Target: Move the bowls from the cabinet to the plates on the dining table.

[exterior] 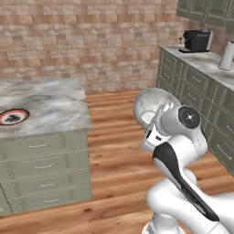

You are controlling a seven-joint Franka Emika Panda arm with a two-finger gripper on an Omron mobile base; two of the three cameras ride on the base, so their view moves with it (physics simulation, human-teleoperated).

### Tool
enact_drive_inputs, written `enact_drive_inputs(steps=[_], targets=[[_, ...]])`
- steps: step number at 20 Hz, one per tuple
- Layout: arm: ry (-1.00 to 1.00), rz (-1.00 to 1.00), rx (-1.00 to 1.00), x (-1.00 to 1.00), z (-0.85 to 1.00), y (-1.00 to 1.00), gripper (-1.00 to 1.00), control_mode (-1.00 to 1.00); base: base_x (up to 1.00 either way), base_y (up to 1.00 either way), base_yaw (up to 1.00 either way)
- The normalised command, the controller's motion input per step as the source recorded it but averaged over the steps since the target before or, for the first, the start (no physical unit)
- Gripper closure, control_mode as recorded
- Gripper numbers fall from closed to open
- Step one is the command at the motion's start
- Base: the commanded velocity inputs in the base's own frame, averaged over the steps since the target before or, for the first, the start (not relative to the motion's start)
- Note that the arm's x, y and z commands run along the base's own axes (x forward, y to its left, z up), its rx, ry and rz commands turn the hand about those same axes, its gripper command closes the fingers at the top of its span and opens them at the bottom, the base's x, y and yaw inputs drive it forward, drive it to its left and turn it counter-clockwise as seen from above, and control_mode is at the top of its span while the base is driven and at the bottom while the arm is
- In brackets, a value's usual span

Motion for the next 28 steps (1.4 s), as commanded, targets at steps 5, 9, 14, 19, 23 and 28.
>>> enact_drive_inputs(steps=[5, 9, 14, 19, 23, 28], targets=[[0.00, 0.00, 0.00, 0.00, 0.00, 0.00, 1.00, 1.00, 0.09, 0.93, -0.06], [0.00, 0.00, 0.00, 0.00, 0.00, 0.00, 1.00, 1.00, 0.08, 0.86, -0.26], [0.00, 0.00, 0.00, 0.00, 0.00, 0.00, 1.00, 1.00, 0.13, 0.75, -0.35], [0.00, 0.00, 0.00, 0.00, 0.00, 0.00, 1.00, 1.00, 0.26, 0.79, -0.21], [0.00, 0.00, 0.00, 0.00, 0.00, 0.00, 1.00, 1.00, 0.32, 0.69, -0.01], [0.00, 0.00, 0.00, 0.00, 0.00, 0.00, 1.00, 1.00, 0.41, 0.65, 0.00]])
